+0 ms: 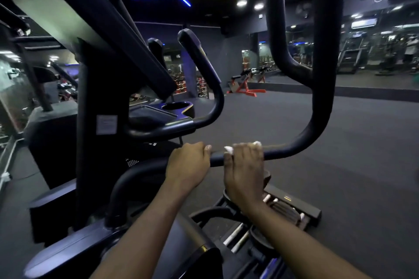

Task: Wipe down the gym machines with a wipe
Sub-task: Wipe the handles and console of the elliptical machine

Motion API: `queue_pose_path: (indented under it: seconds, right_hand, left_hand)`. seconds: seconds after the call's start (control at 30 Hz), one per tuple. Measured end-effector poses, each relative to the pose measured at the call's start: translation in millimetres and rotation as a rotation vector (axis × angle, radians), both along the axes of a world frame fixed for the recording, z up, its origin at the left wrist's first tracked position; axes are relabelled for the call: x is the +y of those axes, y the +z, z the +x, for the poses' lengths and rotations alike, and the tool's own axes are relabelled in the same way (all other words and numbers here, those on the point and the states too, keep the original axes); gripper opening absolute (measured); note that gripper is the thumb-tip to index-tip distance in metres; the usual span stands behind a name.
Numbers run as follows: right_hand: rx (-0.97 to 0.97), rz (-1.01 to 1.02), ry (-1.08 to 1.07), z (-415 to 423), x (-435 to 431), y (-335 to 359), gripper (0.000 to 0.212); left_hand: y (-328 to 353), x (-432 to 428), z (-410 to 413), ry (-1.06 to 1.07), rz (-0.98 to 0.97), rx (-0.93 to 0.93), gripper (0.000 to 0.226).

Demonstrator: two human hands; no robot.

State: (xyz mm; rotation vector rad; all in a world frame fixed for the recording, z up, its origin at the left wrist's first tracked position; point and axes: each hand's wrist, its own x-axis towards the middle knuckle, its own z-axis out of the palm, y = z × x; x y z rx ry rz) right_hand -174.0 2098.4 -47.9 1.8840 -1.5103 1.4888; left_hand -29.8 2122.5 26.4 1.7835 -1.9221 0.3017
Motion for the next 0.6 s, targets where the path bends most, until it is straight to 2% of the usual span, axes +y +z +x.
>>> queue_pose_path:
  seconds: [0.07,0.13,0.2,0.27,0.3,0.37,0.47,0.6]
  right_hand:
    - [0.094,-0.007,0.11,-4.7,-2.6,0.2,0.029]
    - [0.118,0.009,0.09,-17.4,-5.3,1.6,0.04]
    - [-0.008,0.068,-0.044,-18.1,-8.2,4.9,0.05]
    - [-0.149,0.1,-0.137,12.2,-3.4,10.3,0.045]
    - [-0.151,0.095,-0.117,34.0,0.9,11.1,0.042]
    - [-0.017,0.047,0.001,68.9,13.8,5.3,0.038]
    - [0.109,0.018,0.068,60.9,17.7,3.8,0.038]
    - [-0.105,0.105,-0.104,75.0,19.5,9.4,0.038]
  left_hand:
    - [-1.9,-3.6,3.4,0.012,-0.021,0.005,0.039]
    - [-4.1,1.4,19.5,0.016,-0.044,-0.021,0.039]
    - [-6.6,8.4,36.2,0.009,-0.077,-0.033,0.038]
    - [-8.8,15.5,48.6,-0.015,-0.128,-0.027,0.033]
    - [-10.3,17.6,53.8,-0.026,-0.153,-0.024,0.03]
    - [-14.9,21.4,66.5,-0.042,-0.175,-0.018,0.024]
    - [-19.7,26.6,78.8,-0.044,-0.209,0.016,0.02]
    - [-24.4,33.2,95.0,-0.061,-0.236,0.098,0.017]
